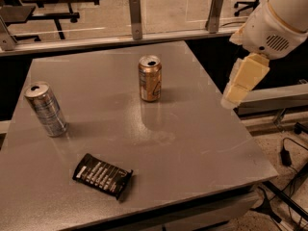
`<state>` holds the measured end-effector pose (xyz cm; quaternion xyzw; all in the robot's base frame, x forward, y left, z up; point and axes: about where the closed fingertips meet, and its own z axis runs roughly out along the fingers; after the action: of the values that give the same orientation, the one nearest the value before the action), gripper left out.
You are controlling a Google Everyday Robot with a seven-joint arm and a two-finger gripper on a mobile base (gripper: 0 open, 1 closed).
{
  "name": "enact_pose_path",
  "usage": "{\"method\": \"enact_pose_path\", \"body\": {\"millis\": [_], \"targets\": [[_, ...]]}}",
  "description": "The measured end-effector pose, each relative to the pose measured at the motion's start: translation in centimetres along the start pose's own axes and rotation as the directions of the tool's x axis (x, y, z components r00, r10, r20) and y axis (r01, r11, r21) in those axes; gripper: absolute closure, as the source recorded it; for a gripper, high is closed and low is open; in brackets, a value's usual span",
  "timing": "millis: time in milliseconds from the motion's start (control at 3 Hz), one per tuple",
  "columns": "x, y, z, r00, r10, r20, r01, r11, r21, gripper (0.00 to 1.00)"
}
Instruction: Move orange can near rxbar chocolate
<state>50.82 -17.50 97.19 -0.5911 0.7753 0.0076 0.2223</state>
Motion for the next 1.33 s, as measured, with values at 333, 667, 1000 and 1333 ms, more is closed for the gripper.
{"method": "enact_pose_path", "body": {"millis": [333,667,1000,1333], "targets": [[-3.0,-2.2,2.1,0.997,-0.002,0.078,0.002,1.0,-0.008,0.0],[-6.4,-4.1,4.1,0.988,-0.01,0.153,0.013,0.9997,-0.019,0.0],[-10.2,-5.4,7.0,0.975,-0.029,0.218,0.042,0.9977,-0.054,0.0],[-12.5,-5.6,9.4,0.967,-0.04,0.251,0.065,0.9936,-0.092,0.0]]}}
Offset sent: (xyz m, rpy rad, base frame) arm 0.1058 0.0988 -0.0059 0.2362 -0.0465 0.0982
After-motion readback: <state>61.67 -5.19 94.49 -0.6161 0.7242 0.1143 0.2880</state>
